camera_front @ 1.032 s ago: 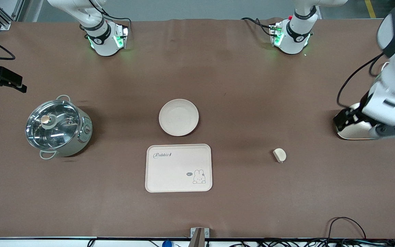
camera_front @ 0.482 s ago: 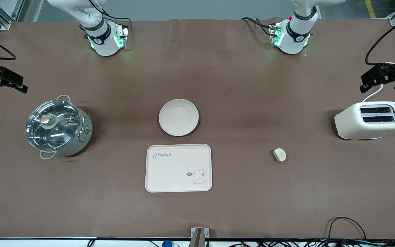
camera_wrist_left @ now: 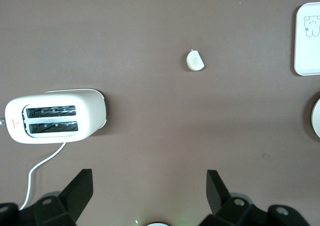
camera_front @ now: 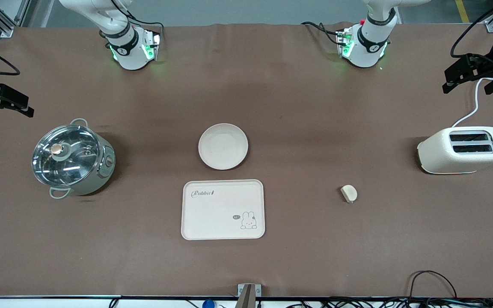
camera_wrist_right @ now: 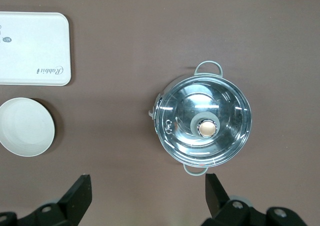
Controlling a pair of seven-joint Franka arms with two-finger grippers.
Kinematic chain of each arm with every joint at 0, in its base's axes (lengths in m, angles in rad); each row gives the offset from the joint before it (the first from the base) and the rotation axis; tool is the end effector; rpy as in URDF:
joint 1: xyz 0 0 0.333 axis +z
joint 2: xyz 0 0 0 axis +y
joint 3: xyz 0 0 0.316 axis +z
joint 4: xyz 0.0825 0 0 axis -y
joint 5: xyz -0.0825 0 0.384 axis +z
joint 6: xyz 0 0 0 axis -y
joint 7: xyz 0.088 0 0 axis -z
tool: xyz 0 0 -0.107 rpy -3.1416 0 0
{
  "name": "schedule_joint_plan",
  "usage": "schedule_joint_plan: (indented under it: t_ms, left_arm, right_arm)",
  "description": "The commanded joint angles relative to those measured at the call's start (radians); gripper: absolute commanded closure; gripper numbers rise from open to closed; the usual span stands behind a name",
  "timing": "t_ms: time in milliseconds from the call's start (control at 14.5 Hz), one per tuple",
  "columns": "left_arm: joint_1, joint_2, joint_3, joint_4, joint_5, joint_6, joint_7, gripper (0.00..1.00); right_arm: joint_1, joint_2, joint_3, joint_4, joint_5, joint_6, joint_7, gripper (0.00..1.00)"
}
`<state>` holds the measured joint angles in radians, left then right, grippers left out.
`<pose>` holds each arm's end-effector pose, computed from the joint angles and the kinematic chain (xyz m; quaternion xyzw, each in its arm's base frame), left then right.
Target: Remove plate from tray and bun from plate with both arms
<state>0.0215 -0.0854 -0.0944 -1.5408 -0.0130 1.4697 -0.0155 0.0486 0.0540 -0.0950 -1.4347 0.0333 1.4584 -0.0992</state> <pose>0.5152 -0.0417 0.6751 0.9995 -0.0293 0.0068 0.0027 0.5597 -0.0204 0.6484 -0.9994 -0.0280 0.0140 0.0151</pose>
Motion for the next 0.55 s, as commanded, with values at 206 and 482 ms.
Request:
schedule_joint_plan:
  t_ms: [206, 482]
  left_arm:
    - [0.008, -0.011, -0.039, -0.007, 0.002, -0.008, 0.029, 0.0]
    - [0.009, -0.008, -0.071, -0.007, 0.022, -0.026, 0.02, 0.0]
  right_arm:
    - [0.005, -0.014, 0.003, -0.02, 0.011, 0.01, 0.004, 0.0]
    - [0.01, -0.014, 0.003, -0.02, 0.01, 0.01, 0.004, 0.0]
